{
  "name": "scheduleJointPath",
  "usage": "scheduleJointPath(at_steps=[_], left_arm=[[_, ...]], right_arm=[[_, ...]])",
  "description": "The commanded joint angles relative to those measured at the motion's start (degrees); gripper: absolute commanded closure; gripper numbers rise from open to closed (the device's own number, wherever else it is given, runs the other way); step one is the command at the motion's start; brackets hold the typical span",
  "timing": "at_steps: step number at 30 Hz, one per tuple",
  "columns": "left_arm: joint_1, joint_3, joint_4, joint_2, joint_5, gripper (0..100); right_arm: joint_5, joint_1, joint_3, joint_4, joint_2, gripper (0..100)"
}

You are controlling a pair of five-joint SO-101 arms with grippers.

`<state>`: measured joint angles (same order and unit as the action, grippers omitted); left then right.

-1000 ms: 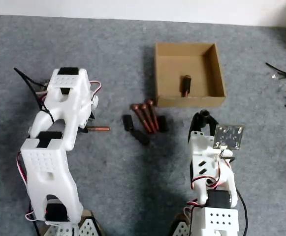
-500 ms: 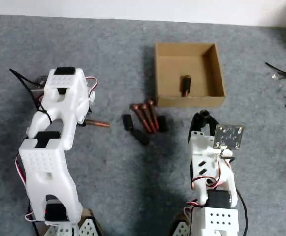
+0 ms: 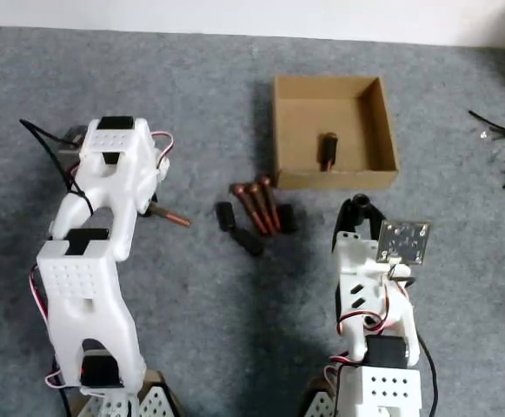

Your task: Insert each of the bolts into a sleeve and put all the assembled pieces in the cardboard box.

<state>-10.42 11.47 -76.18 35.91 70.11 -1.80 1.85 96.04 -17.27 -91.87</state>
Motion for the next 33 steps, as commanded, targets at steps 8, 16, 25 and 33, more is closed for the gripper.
scheduleJointPath(at_steps=[8,16,25,33], left_arm=[[5.0,-0.8,-1.5,-20.5,-20.4,100],[8.9,-13.0,-1.1,-43.2,-25.5,100],[8.7,-32.7,-1.0,-74.0,-35.6,100],[8.7,-48.7,1.3,-102.6,-39.7,100]], right_arm=[[-0.7,-0.4,3.2,0.2,-0.9,99.5],[-0.7,-0.4,3.2,0.2,-0.9,99.5],[-0.7,-0.2,3.2,0.2,-0.9,99.5],[-0.7,4.4,4.4,0.2,-1.0,99.5]])
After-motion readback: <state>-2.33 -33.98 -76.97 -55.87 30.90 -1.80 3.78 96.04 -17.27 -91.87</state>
